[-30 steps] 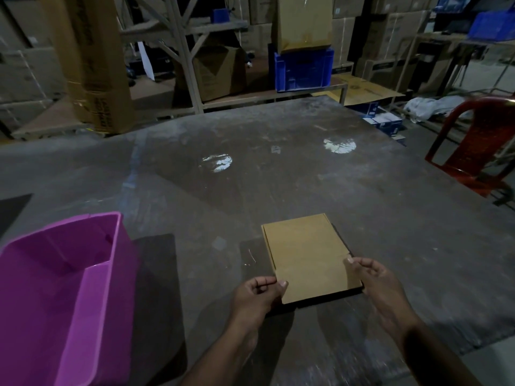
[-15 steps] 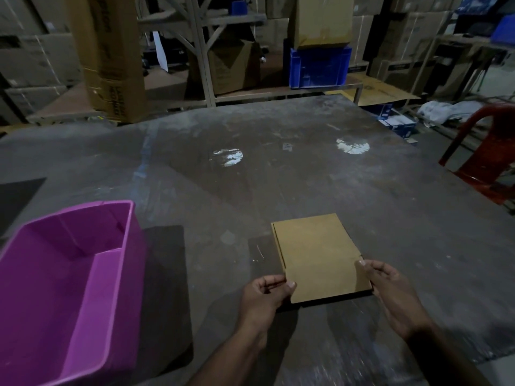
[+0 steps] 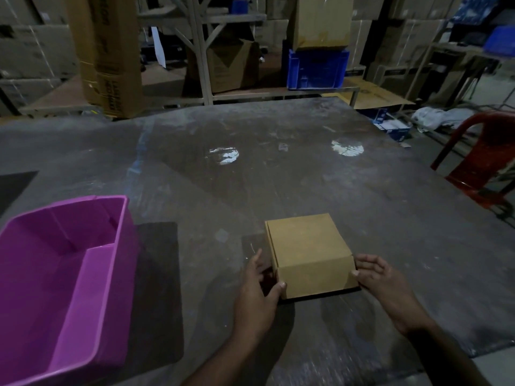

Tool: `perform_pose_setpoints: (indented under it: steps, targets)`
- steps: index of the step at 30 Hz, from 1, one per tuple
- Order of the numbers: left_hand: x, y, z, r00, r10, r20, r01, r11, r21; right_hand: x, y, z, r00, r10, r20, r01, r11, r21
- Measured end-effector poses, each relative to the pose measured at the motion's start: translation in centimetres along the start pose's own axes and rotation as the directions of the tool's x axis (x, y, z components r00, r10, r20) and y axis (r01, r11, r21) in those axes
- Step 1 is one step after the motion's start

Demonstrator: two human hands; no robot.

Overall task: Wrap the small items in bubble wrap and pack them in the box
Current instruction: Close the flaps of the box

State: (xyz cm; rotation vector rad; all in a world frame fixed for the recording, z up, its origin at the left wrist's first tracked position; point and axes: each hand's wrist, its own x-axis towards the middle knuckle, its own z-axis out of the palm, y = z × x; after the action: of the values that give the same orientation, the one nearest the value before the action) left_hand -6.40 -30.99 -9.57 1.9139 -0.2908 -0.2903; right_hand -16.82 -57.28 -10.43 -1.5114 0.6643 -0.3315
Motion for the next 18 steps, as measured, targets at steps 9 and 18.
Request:
perform_pose_setpoints:
  steps: [9, 18]
  targets:
    - [2.6, 1.5, -0.5, 0.916, 0.291, 0.275, -0.394, 0.776, 0.492, 0.8, -1.4, 0.6, 0.937, -0.302, 0.173, 0.331, 0.622, -0.709]
    - [4.2, 2.2, 0.0, 0.915, 0.286, 0.284, -0.401, 0.718, 0.57, 2.5, -2.4, 0.8, 0.957, -0.212, 0.199, 0.288, 0.598, -0.748]
